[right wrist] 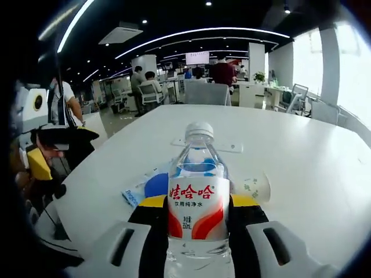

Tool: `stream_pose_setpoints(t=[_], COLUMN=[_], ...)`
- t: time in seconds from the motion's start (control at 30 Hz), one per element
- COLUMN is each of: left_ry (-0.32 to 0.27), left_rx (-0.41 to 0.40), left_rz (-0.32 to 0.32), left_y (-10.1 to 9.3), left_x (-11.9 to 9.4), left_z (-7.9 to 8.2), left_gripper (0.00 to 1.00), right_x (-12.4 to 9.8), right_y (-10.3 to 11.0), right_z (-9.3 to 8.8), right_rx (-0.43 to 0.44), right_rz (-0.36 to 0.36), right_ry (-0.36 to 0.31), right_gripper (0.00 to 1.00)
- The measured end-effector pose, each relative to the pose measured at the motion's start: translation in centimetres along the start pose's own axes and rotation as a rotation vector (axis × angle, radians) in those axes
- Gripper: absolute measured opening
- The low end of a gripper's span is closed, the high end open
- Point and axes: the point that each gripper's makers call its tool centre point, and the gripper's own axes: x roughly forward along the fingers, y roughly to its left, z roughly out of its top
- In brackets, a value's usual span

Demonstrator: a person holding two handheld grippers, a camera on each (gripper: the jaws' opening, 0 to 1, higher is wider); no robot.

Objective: Arrange the tabletop items into an orderly group along one side of the table until the central work area is clear of visible clutter.

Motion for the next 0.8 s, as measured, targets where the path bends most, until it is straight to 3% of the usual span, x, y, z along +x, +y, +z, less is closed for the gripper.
stream_pose_setpoints(t=[0.47, 0.8], left_ry=[-0.075, -0.085], left_rx=[-0.055, -0.145], left_rz=[-0.059, -0.051], left_y=[-0.9, 0.4], left_x=[1.8, 3.3], left_z=[3.1, 3.6], left_gripper=[0.73, 0.6], right_x=[-1.2, -1.2], right_y=[3.3, 5.3], right_z=[1.8, 1.9], right_rx=[-0.039, -0.048], right_rz=[0.084, 0.139], right_ry=[-0.087, -0.106], right_gripper=[0.33, 0.33])
